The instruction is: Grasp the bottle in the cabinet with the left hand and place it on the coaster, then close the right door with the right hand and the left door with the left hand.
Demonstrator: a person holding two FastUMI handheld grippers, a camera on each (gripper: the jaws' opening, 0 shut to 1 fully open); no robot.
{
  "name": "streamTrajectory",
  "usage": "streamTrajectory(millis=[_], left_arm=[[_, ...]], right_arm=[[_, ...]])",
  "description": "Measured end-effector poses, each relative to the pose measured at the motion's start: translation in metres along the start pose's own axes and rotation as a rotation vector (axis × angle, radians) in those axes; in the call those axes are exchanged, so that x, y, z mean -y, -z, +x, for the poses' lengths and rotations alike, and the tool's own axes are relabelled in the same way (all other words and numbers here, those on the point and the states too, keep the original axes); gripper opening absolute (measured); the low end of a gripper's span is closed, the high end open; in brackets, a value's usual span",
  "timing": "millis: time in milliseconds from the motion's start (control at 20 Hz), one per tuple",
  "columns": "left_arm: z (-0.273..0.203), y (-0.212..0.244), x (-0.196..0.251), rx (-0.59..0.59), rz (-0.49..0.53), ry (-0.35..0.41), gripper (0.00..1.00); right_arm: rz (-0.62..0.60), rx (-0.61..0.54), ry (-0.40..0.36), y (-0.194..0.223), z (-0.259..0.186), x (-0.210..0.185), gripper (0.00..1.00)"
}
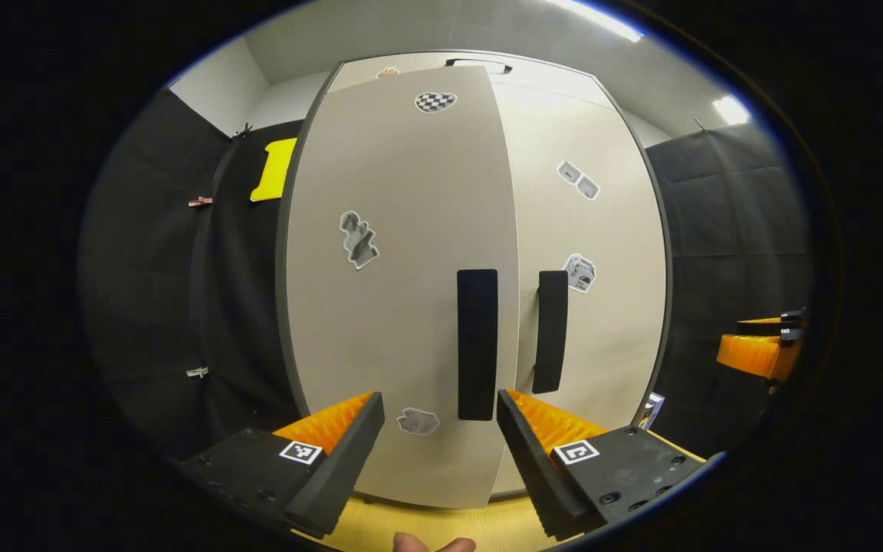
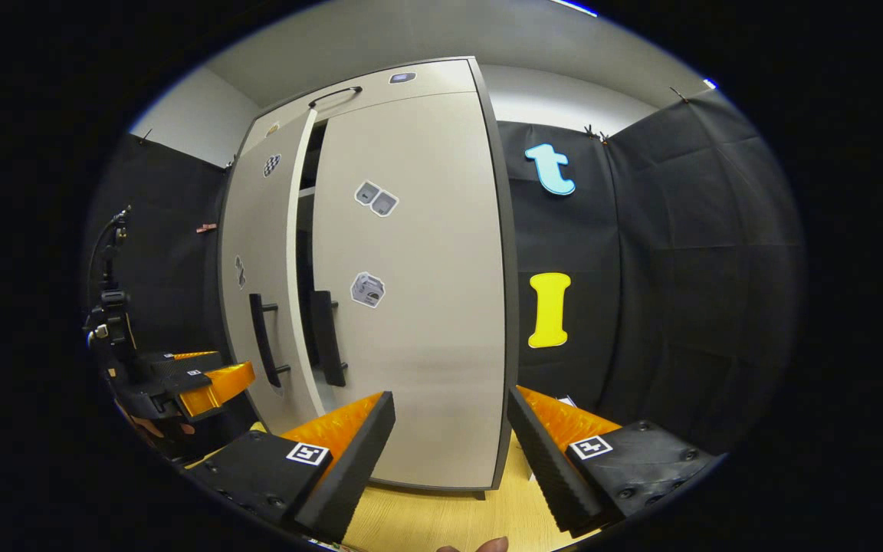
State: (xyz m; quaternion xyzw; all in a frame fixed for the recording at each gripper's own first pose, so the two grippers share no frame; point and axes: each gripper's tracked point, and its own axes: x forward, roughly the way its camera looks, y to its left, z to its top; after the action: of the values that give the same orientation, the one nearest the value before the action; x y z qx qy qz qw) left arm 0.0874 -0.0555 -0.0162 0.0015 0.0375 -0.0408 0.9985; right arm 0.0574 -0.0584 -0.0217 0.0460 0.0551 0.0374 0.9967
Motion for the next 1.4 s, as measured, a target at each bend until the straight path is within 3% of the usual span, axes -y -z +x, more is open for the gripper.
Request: streamTrajectory(millis=[850,1400], left_arm=[[-0.072,-0.003,-0.044,-0.001,-0.037,-0.057,0.94],[-0.087,-0.002,-0.042,0.006,-0.026,-0.046,0.95]], right_arm=[[-0.003,0.043,0.011,-0.011,-0.022,-0.034,0.98],[0.011,0.045,0.008,-0.010,-0.028,-0.047,1.00]])
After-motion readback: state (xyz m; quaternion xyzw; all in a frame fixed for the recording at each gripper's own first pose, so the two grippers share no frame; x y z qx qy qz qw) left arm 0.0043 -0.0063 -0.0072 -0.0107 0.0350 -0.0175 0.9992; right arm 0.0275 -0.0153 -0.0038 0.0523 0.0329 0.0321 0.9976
